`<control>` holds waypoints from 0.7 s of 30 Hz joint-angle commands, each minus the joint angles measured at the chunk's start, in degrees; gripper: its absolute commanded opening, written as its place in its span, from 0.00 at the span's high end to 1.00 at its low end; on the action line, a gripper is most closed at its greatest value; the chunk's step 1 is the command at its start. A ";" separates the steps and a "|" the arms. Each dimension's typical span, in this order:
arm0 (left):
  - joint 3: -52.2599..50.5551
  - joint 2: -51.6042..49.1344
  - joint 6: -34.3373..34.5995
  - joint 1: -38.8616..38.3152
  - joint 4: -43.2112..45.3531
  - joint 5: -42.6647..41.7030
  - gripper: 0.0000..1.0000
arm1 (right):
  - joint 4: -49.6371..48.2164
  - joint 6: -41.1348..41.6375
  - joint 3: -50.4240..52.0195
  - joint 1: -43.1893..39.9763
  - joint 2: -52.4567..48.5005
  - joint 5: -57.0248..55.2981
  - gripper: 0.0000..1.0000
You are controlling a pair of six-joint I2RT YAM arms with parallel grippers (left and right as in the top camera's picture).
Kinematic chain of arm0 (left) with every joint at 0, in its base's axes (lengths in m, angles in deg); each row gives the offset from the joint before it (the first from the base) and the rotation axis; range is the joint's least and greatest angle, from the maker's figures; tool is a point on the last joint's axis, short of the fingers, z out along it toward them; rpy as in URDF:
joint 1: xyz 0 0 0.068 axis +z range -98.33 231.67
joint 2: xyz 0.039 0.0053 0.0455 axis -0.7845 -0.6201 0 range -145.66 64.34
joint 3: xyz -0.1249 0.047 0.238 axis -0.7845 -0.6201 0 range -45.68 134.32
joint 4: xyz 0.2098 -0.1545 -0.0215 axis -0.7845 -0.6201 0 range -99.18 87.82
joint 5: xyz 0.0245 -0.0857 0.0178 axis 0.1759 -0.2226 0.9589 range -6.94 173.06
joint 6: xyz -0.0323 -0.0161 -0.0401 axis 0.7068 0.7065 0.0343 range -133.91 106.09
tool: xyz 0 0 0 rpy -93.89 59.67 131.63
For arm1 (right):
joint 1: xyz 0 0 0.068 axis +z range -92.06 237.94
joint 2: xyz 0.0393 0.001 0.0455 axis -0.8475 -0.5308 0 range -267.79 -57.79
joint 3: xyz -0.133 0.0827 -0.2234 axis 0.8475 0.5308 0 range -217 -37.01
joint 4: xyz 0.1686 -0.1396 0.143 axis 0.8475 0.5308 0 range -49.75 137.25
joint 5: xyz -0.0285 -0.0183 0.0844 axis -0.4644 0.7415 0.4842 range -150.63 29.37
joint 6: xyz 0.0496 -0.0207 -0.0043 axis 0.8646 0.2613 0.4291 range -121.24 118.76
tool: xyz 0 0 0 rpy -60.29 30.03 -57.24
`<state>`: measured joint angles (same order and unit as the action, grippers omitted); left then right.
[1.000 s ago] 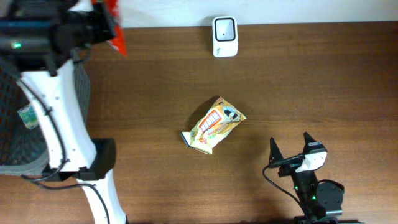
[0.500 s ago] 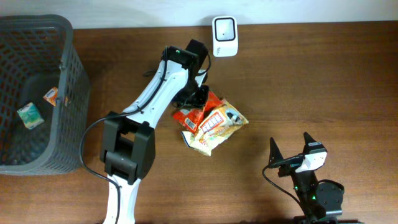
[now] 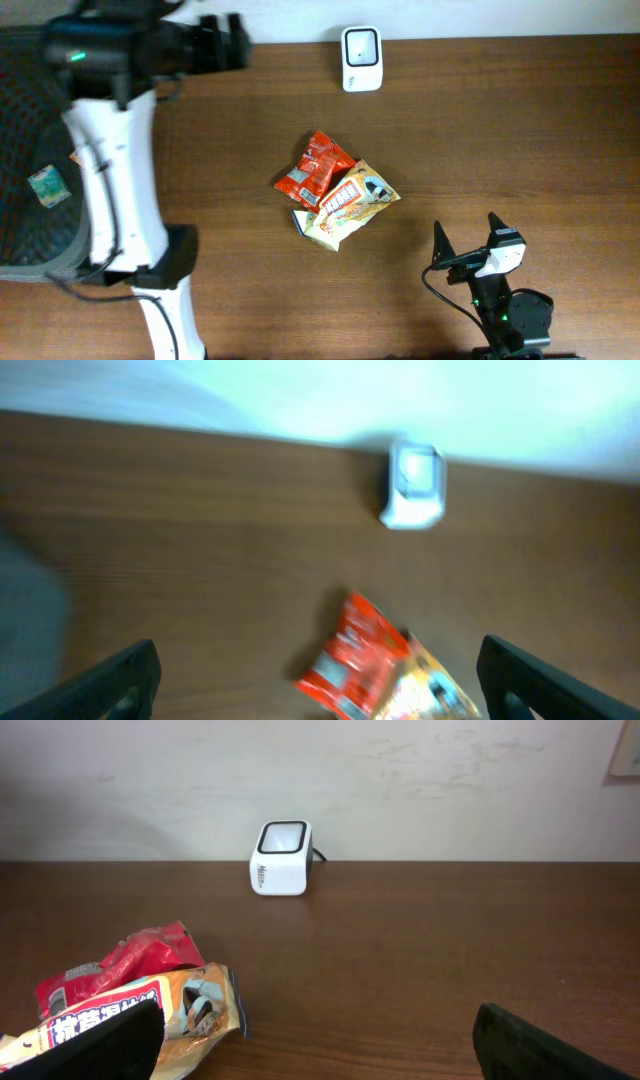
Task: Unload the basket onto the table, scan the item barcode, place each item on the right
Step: 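Carry the red packet out and drop it beside the yellow bag, then grasp the orange tissue pack in the basket and drop it on the pile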
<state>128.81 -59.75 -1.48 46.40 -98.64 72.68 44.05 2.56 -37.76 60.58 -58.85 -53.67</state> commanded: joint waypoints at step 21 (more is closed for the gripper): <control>-57.61 1.09 2.73 38.29 28.13 6.64 0.23 | 0.07 -0.37 0.44 0.39 0.22 0.11 0.02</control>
<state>78.11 -58.99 5.12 84.54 -74.91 81.51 44.05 2.60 -37.76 60.58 -58.85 -53.65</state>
